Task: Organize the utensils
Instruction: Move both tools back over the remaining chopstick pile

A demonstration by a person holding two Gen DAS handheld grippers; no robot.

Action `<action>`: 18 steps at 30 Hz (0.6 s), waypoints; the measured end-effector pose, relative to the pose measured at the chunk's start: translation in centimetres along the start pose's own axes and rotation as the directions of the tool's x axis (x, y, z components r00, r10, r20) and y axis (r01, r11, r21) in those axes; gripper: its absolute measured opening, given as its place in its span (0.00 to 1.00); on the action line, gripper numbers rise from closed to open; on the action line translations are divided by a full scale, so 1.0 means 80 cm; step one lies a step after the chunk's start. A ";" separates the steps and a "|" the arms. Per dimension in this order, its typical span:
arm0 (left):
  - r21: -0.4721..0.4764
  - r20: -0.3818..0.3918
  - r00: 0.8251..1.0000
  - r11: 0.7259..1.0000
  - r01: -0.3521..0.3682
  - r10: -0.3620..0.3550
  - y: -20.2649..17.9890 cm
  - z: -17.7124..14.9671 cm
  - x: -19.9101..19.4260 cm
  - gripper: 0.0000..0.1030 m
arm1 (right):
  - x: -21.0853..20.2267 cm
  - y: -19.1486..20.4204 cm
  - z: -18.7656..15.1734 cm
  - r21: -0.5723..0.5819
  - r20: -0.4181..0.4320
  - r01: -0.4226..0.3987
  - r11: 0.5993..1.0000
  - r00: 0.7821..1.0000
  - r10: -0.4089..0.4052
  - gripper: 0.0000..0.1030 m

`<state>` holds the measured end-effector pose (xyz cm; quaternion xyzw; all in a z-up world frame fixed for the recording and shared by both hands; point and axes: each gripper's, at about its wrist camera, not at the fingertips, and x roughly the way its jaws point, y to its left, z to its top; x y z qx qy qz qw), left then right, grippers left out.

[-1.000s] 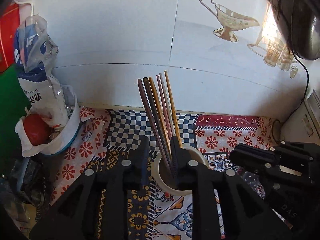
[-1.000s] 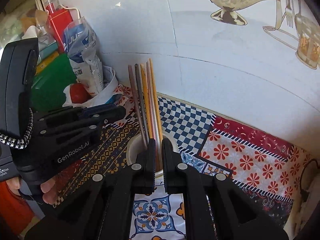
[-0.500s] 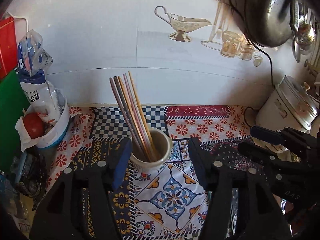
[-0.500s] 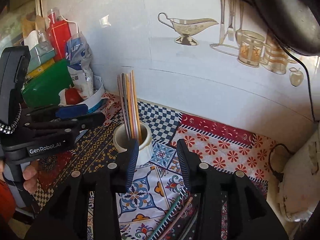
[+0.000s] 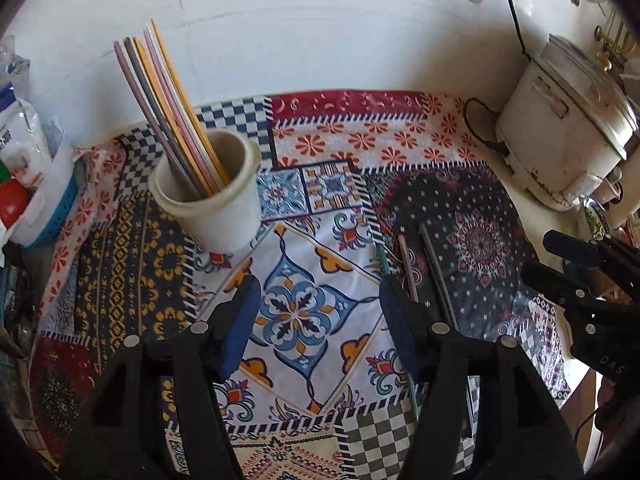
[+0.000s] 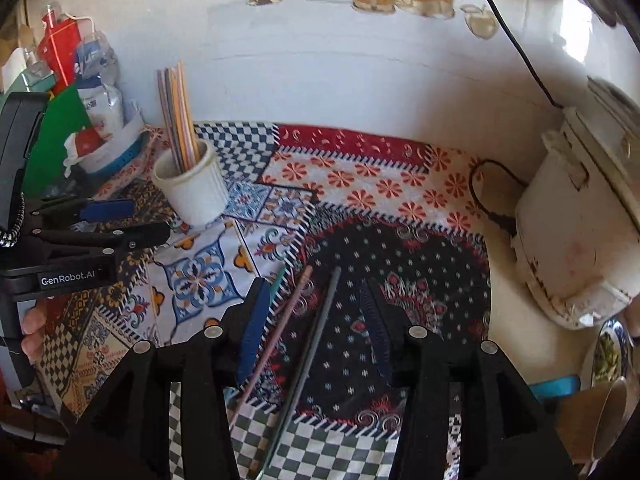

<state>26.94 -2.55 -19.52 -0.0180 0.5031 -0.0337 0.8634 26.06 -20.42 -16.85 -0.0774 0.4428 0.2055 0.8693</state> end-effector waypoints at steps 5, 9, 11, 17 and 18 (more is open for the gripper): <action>0.051 -0.081 0.997 0.999 0.019 -0.014 -0.024 -0.027 0.034 0.59 | 0.040 -0.021 -0.042 0.059 -0.130 0.008 0.998 0.991 0.000 0.42; 0.077 -0.134 0.991 0.997 0.021 -0.010 -0.034 -0.047 0.053 0.59 | 0.065 -0.022 -0.068 0.077 -0.194 0.008 0.997 0.981 0.007 0.42; 0.086 -0.149 0.989 0.996 0.012 0.001 -0.035 -0.055 0.059 0.59 | 0.073 -0.022 -0.077 0.083 -0.210 0.015 0.996 0.978 0.003 0.42; 0.079 -0.174 0.985 0.997 0.007 0.007 -0.034 -0.067 0.067 0.59 | 0.090 -0.021 -0.087 0.076 -0.243 0.032 0.997 0.970 -0.013 0.42; 0.079 -0.175 0.984 0.997 0.005 0.009 -0.034 -0.067 0.069 0.59 | 0.093 -0.020 -0.088 0.072 -0.246 0.034 0.997 0.969 -0.015 0.42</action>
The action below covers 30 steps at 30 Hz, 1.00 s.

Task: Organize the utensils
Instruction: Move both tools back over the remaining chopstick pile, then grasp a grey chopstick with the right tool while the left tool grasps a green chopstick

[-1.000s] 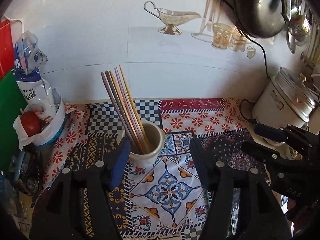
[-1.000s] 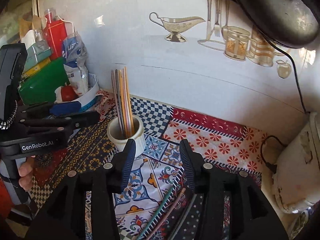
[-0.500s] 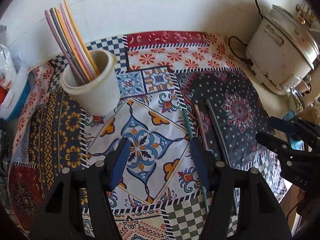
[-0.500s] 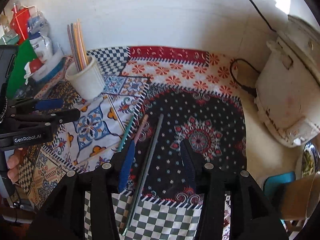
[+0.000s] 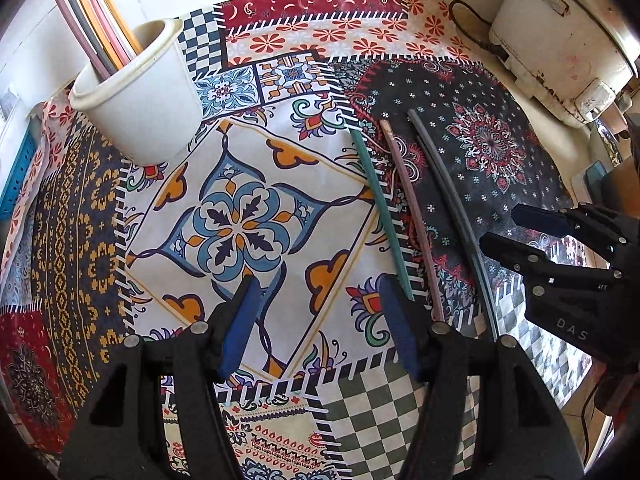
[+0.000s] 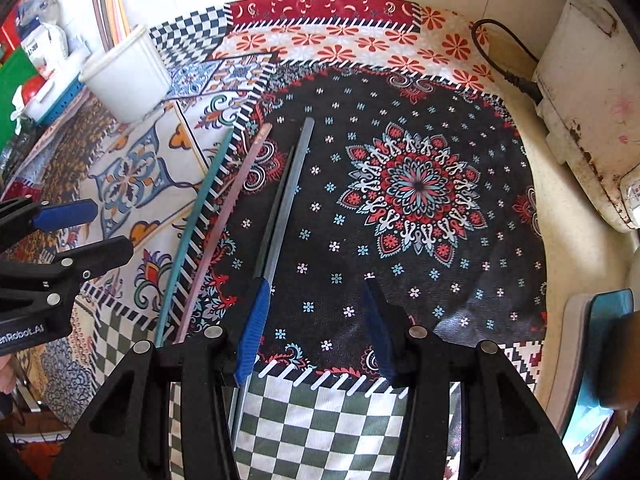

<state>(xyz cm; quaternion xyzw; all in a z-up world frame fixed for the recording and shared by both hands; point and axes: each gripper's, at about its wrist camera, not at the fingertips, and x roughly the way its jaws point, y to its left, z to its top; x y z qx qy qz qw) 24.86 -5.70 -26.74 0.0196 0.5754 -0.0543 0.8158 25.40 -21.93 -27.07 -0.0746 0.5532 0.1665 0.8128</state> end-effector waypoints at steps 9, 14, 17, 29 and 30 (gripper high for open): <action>-0.001 0.004 1.000 1.000 -0.013 0.013 0.001 0.007 0.006 0.59 | 0.009 0.002 0.004 -0.010 0.025 -0.006 1.000 1.000 0.007 0.42; 0.016 0.006 1.000 1.000 -0.013 0.013 -0.002 0.014 0.010 0.59 | 0.012 -0.006 0.007 0.010 0.028 0.014 1.000 1.000 -0.014 0.42; 0.026 0.006 1.000 1.000 -0.005 0.005 -0.006 0.016 0.013 0.59 | 0.017 -0.003 0.009 -0.024 0.029 0.055 0.998 0.998 -0.055 0.41; 0.044 -0.029 0.997 0.997 0.069 -0.068 -0.020 0.034 0.035 0.35 | 0.019 -0.009 0.022 -0.048 0.010 0.007 0.999 1.000 -0.007 0.13; 0.035 -0.032 0.996 0.996 0.080 -0.079 -0.019 0.035 0.035 0.35 | 0.021 -0.009 0.026 -0.052 0.009 0.004 0.999 1.000 -0.004 0.13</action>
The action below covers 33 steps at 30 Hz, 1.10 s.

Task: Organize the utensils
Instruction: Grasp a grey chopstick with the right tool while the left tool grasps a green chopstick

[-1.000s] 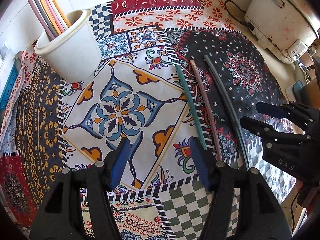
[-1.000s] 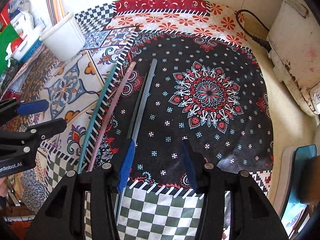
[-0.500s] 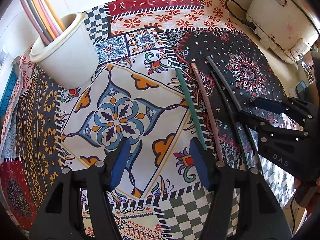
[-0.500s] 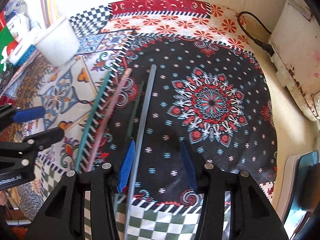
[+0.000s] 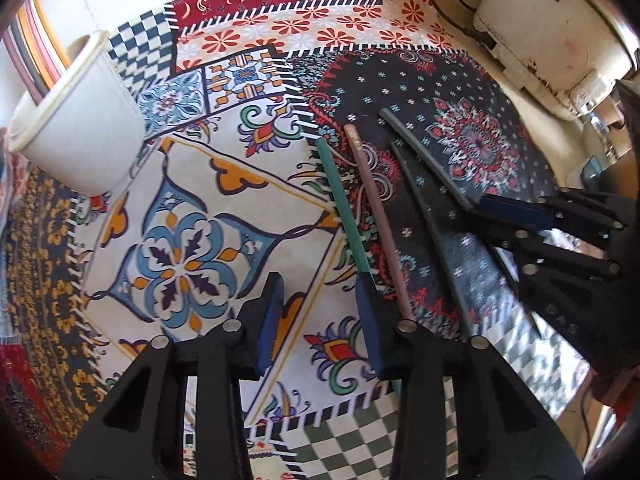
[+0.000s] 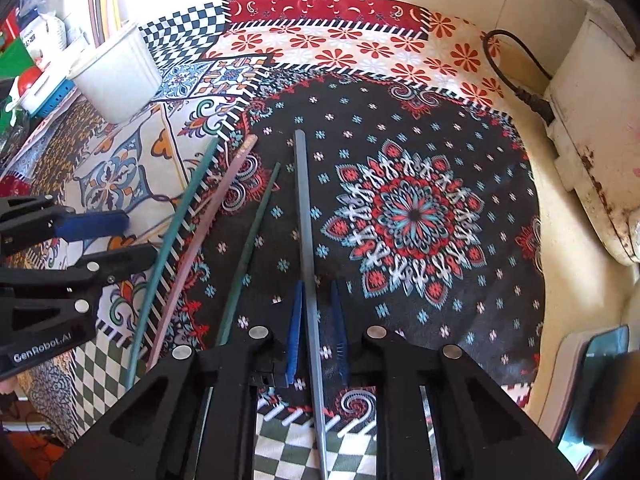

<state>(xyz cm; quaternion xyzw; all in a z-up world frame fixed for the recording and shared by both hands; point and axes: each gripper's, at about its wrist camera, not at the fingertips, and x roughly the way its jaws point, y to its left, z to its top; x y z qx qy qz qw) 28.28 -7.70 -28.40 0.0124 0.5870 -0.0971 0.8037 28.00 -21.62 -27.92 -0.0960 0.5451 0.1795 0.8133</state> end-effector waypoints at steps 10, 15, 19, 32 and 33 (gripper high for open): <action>-0.006 -0.002 0.999 0.999 0.048 -0.048 -0.007 0.012 0.005 0.34 | 0.012 0.006 0.027 -0.024 0.028 -0.028 0.999 0.999 0.028 0.07; 0.032 0.013 1.000 0.999 0.004 -0.004 -0.019 0.018 0.010 0.28 | 0.011 -0.008 0.027 0.033 0.019 -0.093 0.995 0.995 0.093 0.06; 0.067 0.014 1.000 0.998 -0.015 0.014 -0.022 0.026 0.015 0.24 | 0.007 -0.016 0.018 0.046 -0.008 -0.120 0.992 0.993 0.120 0.06; 0.097 0.034 0.999 0.994 -0.041 0.038 -0.030 0.040 0.028 0.20 | 0.010 -0.009 0.023 0.030 -0.026 -0.107 0.994 0.994 0.107 0.06; 0.102 0.039 0.998 0.993 -0.053 0.049 -0.030 0.038 0.028 0.18 | 0.011 -0.007 0.023 0.026 -0.021 -0.103 0.994 0.994 0.103 0.06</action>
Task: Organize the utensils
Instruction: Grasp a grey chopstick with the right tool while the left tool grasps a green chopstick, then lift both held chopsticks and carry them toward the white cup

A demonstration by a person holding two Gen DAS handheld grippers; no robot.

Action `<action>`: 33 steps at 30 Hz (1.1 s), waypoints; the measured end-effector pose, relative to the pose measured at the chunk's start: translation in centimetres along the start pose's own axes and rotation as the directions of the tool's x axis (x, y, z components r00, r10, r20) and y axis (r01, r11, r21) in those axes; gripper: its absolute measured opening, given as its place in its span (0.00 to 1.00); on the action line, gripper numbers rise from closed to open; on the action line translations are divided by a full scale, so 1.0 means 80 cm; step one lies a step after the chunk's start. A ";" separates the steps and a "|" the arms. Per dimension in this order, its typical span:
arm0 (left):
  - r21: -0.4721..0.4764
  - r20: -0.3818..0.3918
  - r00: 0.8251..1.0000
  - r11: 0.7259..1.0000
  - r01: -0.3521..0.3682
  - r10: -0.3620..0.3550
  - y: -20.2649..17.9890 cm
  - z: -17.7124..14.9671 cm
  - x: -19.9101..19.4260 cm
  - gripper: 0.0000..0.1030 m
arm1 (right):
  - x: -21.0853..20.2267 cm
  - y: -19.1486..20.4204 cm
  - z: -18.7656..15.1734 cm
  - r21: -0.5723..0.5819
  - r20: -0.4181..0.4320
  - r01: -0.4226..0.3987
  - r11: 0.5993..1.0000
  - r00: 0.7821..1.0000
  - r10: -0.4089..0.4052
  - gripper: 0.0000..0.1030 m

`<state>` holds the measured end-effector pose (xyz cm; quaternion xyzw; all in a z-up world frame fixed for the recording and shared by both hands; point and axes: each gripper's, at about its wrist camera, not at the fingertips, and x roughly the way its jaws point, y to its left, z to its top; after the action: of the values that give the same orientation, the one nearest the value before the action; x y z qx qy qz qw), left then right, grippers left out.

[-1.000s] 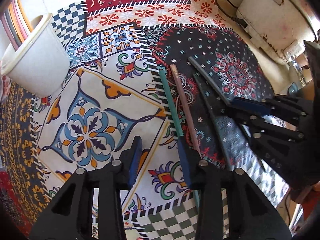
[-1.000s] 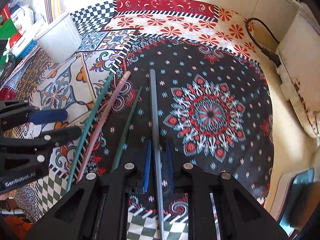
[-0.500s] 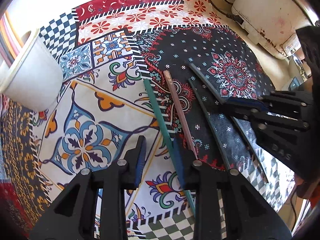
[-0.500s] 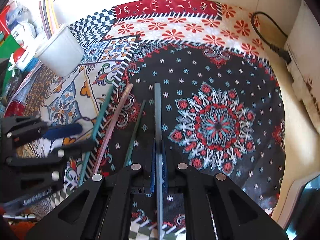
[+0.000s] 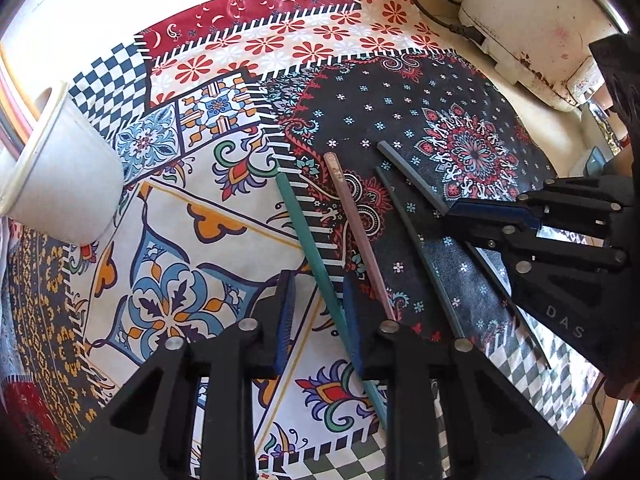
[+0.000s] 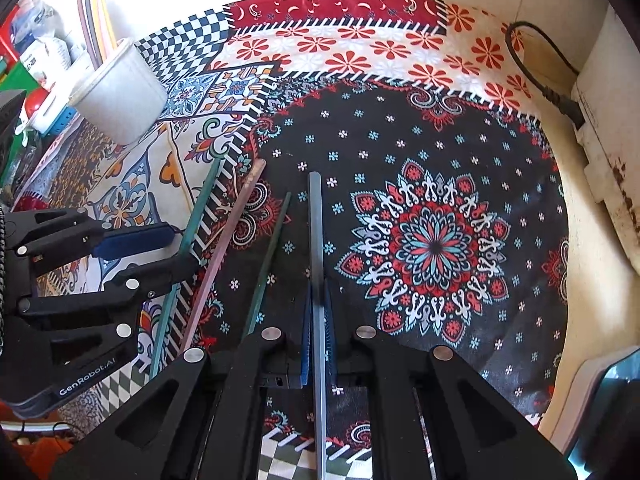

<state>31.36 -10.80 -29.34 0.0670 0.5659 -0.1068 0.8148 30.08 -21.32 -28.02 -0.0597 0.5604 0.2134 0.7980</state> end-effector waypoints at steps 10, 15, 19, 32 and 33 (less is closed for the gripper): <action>-0.071 0.003 1.000 0.997 0.016 -0.015 0.022 -0.002 -0.003 0.04 | 0.005 0.004 0.006 -0.013 0.034 0.020 1.000 0.999 -0.019 0.06; -0.126 0.060 0.998 0.991 0.038 -0.030 0.042 -0.011 -0.034 0.04 | -0.006 -0.015 -0.001 0.052 0.046 -0.030 0.998 0.999 0.027 0.06; -0.159 0.128 0.992 0.986 0.046 -0.025 0.053 -0.012 -0.070 0.04 | -0.022 -0.022 -0.006 0.093 0.079 -0.046 0.995 0.996 0.038 0.06; -0.246 0.327 0.945 0.966 0.080 0.005 0.079 -0.013 -0.174 0.04 | -0.112 -0.018 -0.001 0.102 0.273 -0.038 0.994 0.962 0.009 0.06; -0.247 0.339 0.941 0.966 0.072 0.017 0.079 -0.014 -0.180 0.04 | -0.118 -0.017 0.001 0.103 0.287 -0.039 0.994 0.958 0.008 0.06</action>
<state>27.10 -3.02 -16.30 -0.0659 0.4276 -0.0542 0.8999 28.03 -25.09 -19.52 0.0213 0.4502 0.1987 0.8703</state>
